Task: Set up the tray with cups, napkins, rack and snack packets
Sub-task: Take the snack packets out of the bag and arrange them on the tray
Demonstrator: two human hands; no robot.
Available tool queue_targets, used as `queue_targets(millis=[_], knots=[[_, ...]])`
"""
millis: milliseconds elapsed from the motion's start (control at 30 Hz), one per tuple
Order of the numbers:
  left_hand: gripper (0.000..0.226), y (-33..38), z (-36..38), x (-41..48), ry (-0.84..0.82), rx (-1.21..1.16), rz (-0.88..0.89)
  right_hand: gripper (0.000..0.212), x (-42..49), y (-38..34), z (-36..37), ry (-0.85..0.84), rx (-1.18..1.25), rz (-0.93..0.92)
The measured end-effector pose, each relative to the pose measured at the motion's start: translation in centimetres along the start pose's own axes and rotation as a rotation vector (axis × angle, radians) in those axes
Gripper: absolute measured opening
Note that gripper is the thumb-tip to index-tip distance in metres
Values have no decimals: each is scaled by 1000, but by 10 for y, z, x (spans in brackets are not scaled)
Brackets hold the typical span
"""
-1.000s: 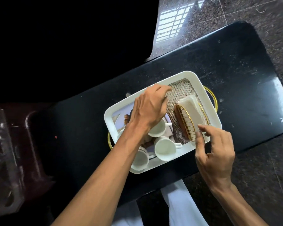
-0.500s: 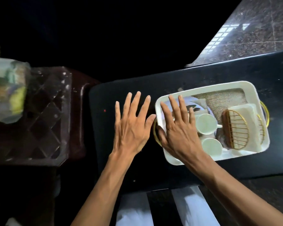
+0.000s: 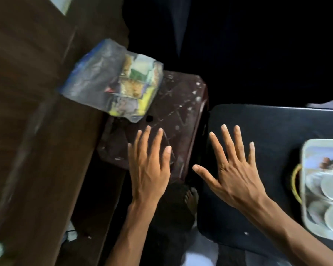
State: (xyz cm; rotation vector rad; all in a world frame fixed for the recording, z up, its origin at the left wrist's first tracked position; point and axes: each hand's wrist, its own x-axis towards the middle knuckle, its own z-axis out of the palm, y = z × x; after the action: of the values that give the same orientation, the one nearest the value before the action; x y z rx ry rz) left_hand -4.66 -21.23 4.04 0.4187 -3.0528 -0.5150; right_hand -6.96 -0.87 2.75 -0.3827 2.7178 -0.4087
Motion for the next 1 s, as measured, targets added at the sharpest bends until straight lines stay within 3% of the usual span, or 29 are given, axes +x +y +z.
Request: queue_targets(millis=[133,367,433,500,633,733,800,933,1000], knots=[[57,-62,-19,36,161,-157,-150,91,17,-44,8,-12,-8,-44],[89,-146,-34,150,348,-795,-778,86,36,-88,19,20,-6,-124],[82,-159,-38,180,331,-1043,-891,85,37,-94,18,38,0,-139],[59,-160,-43,198,239,-1273,-903,83,34,-97,14,46,12,-143],[14,-136,-58,197,375,-1298,-824,83,21,-93,1,43,37,-113],[16,-90,-79,169,372,-1350,-690,83,2,-86,-18,46,250,-4],[16,-52,-92,138,334,-1186,-517,74,-11,-83,-44,69,487,126],[26,14,-123,77,298,-611,-29,22,-37,-71,-110,190,890,185],[5,37,-143,50,299,-473,206,25,-49,-67,-149,212,1106,247]])
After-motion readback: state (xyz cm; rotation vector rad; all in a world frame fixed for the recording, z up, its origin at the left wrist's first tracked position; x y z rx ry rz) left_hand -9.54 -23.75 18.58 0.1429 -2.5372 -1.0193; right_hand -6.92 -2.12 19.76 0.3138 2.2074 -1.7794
